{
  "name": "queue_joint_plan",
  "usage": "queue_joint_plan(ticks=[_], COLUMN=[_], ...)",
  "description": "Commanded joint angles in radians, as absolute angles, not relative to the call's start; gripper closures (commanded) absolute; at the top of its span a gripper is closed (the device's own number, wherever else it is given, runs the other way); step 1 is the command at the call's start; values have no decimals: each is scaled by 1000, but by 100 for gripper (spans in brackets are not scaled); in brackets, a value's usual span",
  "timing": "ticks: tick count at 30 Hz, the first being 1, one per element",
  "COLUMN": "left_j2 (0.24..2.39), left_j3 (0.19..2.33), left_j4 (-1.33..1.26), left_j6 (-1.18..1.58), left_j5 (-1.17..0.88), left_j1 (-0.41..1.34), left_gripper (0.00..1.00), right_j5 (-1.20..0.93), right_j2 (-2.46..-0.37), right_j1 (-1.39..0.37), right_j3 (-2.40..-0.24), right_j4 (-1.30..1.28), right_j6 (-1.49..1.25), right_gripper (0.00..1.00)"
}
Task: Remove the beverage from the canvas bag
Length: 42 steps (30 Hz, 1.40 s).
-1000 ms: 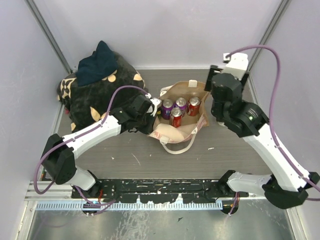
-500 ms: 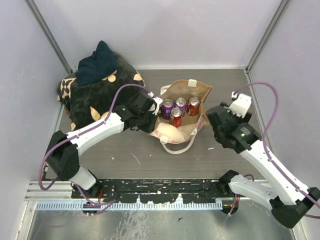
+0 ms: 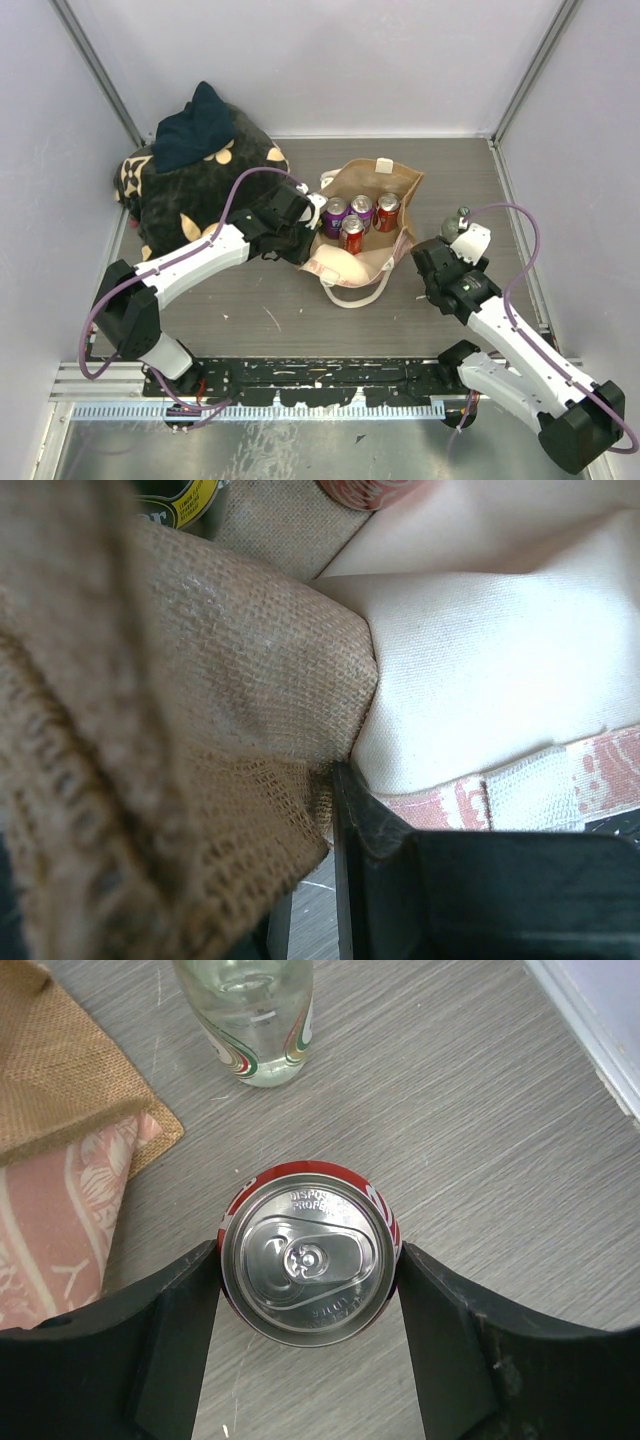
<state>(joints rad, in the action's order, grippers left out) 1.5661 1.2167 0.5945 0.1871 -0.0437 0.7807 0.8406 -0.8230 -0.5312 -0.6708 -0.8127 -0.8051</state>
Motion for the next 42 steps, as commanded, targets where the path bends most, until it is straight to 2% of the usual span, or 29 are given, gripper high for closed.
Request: queue_joint_plan(ticks=[1,8,10,11,13,15,16,21,27,32,36,40,42], left_j2=[1593,1579,1573,1570,1566,1562,1562,1554,1552,1550,1544,1543,1544], left_j3=[1236,1234,1230,1226,1221,1217,1216,1208,1204,1208,1213,1214,1216], left_j4=[620,637,638,637,635,636,638,637,634,624,624,618,615], left_j6=[176,171,171,171,172,172,172,169,167,170,172,170,170], left_j5=[-65,-44,-39,-38,-38,-37,-37,-36,-30,-21,-21,-20,-16], left_j1=[786,785,786,786,785,785,785,786,786,786,786,785,786], left_gripper=[74,74,74,74,74,74,74,74,74,74,74,74,74], right_j5=[795,771,775,777,781,791,797,831,833,747,627,575,555], right_j2=[-835,-905,-922,-930,-945,-952,-954,-926,-881,-986,-1133,-1276,-1335], right_j1=[-453,-415,-415,-415,-415,-415,-414,-416,-420,-431,-479,-569,-604], right_j3=[-639,-611,-613,-612,-613,-618,-621,-706,-933,-1157,-1328,-1454,-1487], right_j4=[-592,-519,-518,-519,-530,-550,-562,-625,-571,-519,-523,-529,-528], right_j6=[-756,-735,-733,-734,-741,-762,-770,-758,-549,-427,-393,-362,-357], right_gripper=[100,100,94,81,41,11,1,0,0,5,20,30,39])
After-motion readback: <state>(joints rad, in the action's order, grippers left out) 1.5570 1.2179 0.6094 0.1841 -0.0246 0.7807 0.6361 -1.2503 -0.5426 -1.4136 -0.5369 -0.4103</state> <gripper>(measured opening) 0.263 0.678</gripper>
